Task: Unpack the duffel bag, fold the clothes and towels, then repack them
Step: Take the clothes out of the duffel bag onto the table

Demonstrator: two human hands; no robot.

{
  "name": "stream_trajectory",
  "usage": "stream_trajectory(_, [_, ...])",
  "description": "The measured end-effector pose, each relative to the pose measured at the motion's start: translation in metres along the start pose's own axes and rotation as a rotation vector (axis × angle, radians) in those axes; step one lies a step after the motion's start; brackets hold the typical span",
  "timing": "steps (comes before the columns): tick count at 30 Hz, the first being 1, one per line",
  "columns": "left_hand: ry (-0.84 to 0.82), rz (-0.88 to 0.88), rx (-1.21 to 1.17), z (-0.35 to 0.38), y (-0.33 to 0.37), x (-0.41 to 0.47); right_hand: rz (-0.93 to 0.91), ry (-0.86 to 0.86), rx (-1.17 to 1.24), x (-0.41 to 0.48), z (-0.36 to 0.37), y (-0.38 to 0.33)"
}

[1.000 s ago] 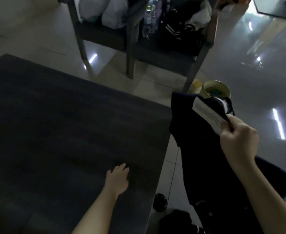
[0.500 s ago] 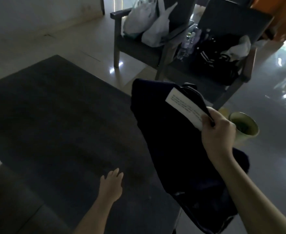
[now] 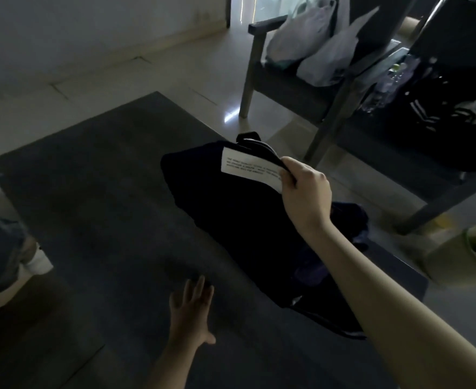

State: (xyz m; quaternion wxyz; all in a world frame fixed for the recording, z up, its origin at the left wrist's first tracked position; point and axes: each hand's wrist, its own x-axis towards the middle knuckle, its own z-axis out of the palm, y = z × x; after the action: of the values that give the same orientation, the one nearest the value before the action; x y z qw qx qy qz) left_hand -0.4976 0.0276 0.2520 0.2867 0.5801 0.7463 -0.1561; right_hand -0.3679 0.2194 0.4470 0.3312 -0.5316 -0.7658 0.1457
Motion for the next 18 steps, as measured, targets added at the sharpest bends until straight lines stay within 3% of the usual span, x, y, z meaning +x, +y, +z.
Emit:
stream_trajectory(6, [-0.045,0.002,-0.072,0.013,-0.011,0.011,0.046,-0.12,0.003,0.018,0.059,-0.01])
stream_trajectory(11, [-0.039,-0.007,-0.083,0.011,-0.01,0.009,0.087,-0.232,-0.061,0.002,0.061,0.005])
stream_trajectory(15, [-0.056,-0.021,-0.081,0.011,-0.01,0.009,0.084,-0.334,-0.308,-0.023,0.044,0.028])
stream_trajectory(18, [-0.057,-0.033,-0.084,0.01,-0.009,0.01,0.241,-0.49,-0.43,-0.041,0.037,0.046])
